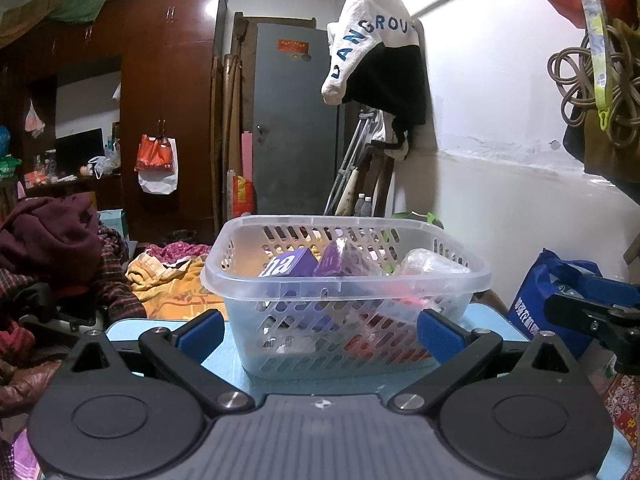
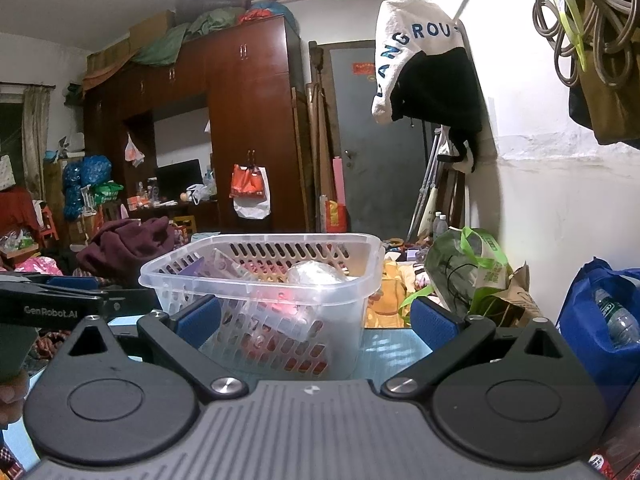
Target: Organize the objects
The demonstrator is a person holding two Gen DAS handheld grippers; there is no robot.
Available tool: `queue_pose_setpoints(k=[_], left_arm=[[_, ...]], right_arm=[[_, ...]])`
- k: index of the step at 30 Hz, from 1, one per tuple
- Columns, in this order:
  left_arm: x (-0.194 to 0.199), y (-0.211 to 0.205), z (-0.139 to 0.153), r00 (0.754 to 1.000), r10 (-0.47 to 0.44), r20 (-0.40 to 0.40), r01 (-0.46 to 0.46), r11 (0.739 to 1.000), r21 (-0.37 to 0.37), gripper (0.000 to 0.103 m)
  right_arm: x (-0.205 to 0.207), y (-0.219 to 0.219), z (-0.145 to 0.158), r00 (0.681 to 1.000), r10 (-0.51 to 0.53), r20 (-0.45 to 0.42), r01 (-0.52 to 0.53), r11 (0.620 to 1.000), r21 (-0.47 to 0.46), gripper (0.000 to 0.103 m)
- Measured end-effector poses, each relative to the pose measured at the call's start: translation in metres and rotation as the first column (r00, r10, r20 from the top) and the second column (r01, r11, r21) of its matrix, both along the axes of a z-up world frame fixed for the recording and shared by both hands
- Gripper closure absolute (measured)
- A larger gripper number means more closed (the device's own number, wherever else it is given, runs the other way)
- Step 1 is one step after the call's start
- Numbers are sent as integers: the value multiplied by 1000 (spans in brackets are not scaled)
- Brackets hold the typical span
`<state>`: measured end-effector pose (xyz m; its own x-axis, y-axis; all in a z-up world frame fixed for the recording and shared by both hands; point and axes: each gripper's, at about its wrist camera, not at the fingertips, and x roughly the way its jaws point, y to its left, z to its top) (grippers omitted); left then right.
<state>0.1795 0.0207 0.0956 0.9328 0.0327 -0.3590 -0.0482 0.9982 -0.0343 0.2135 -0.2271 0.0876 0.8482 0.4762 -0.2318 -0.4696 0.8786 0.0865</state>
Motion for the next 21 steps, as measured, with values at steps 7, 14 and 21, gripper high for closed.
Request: queue_pose_setpoints(k=[7, 14, 21], left_arm=[[0, 0, 0, 1000, 3, -1, -3, 1000, 4, 0], [2, -1, -2, 1000, 8, -5, -8, 1000, 11, 0], [1, -4, -3, 1000, 14, -6, -14, 1000, 26, 0]], right_arm=[[-1, 0, 0, 1000, 0, 0, 0, 1000, -1, 0], [-1, 0, -1, 1000, 1, -2, -1, 1000, -3, 0], [-2, 0, -1, 1000, 7, -1, -7, 1000, -3, 0]])
